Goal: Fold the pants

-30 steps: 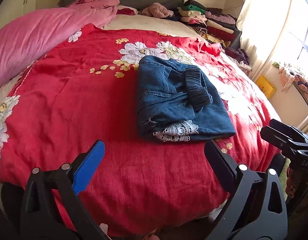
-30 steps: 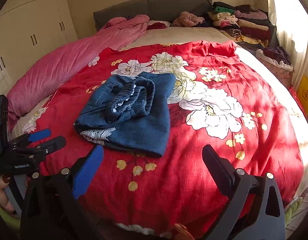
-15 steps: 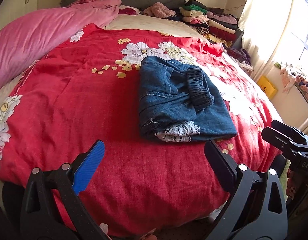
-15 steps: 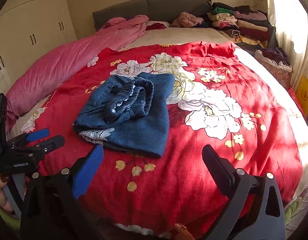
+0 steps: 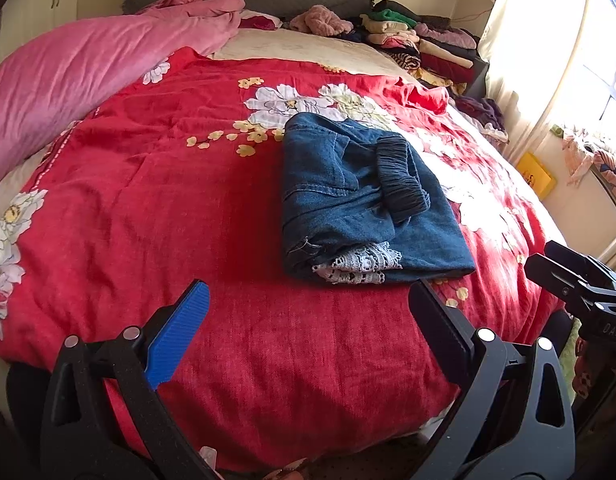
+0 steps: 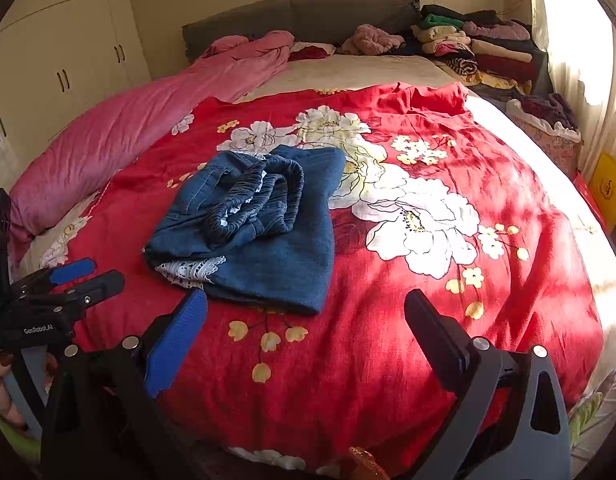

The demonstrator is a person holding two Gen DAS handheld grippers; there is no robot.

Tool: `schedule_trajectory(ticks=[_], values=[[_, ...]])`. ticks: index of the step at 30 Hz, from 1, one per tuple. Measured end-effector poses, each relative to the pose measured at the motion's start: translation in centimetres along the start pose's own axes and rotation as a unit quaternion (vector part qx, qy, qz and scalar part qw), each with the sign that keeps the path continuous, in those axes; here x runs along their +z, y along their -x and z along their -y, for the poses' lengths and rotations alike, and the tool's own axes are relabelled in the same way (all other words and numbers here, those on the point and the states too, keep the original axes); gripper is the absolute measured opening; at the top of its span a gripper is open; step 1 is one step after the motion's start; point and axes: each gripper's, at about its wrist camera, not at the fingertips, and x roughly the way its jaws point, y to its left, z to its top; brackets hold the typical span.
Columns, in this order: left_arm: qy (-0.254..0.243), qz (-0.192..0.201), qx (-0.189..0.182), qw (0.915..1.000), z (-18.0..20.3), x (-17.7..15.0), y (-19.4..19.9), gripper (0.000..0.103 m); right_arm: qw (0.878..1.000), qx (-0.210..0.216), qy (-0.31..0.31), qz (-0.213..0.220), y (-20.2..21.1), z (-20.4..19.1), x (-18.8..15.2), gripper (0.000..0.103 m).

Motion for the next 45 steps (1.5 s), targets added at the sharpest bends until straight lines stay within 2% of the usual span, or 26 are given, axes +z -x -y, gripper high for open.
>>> schedule_trajectory(ticks=[45], values=[[0.002,0.001,0.012,0.9999,-0.07,0.05,0.34,0.094,1.000,-0.006,-0.001,-0.003,0.04,0.28,-0.21,0.098]])
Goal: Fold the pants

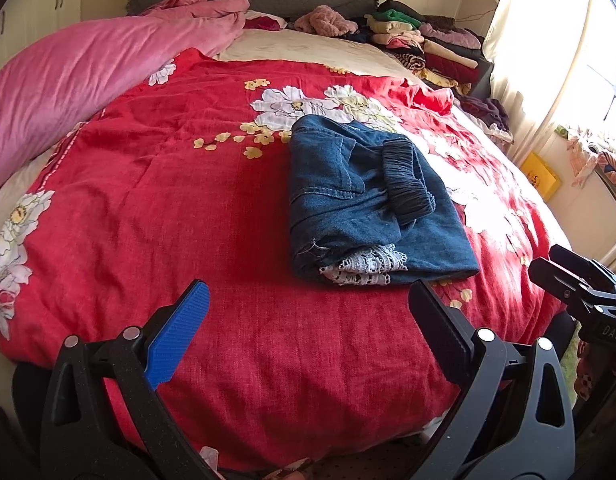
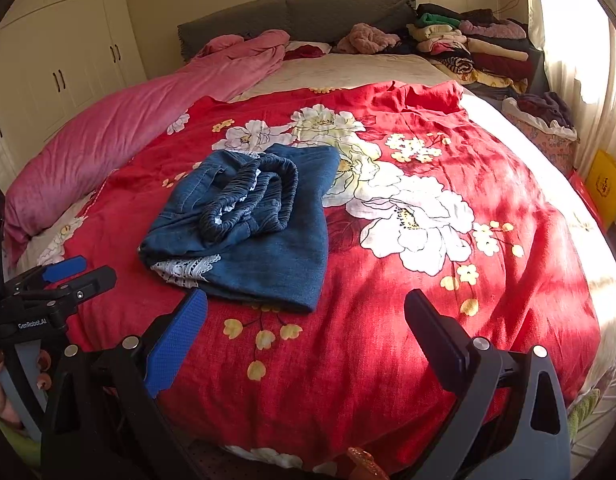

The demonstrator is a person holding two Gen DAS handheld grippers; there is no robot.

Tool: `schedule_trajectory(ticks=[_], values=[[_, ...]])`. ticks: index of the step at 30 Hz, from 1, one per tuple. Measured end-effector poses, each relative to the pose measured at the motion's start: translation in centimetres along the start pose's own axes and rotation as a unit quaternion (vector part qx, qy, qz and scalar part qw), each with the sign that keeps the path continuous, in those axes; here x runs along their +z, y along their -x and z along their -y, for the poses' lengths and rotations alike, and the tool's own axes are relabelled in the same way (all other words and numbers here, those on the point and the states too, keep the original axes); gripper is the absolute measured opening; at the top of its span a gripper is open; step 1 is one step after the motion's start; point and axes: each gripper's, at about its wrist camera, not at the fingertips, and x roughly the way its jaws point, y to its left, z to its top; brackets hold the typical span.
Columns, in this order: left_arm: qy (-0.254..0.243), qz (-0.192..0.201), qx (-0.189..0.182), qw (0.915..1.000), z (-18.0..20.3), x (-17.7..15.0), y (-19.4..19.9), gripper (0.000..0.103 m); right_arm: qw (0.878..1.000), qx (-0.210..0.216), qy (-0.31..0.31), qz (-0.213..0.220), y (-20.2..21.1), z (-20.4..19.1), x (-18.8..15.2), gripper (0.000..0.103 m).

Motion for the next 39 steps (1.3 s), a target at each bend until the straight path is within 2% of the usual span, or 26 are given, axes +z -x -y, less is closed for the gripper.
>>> schedule_trajectory(ticks=[14,20,25,30,34,37,39], values=[[0.001,0.000,0.006,1.0000,-0.1,0.1,0.3,0.094,1.000,-0.001,0.000,-0.001,-0.1,-0.1,0.0,0.098],[-0.001,-0.006,0.020,0.9998,-0.2,0.1,0.0,0.094,1.000,-0.004,-0.001,-0.003,-0.1,0.2,0.0,0.098],[0.019,-0.025,0.045,0.9985,-1.6,0.1,-0.8,0.094,1.000,-0.004,-0.008,-0.004,-0.3,1.1,-0.1,0.098],[0.062,-0.021,0.058,0.9961,-5.3,1.1,-1.0,0.094,0.999,-0.017,-0.028,-0.010,-1.2,3.4,0.3,0.098],[0.102,-0.008,0.115,0.9881,-10.3,3.6,-1.3,0.094,0.997,-0.046,-0.053,0.005,-1.8,7.7,2.2,0.098],[0.139,-0.009,0.171,0.9753,-16.3,6.3,-3.0,0.094,0.993,-0.092,-0.077,0.003,-3.3,13.4,4.8,0.098],[0.159,-0.016,0.212,0.9641,-20.2,8.1,-4.6,0.094,0.985,-0.148,-0.089,0.010,-4.6,18.0,6.9,0.098]])
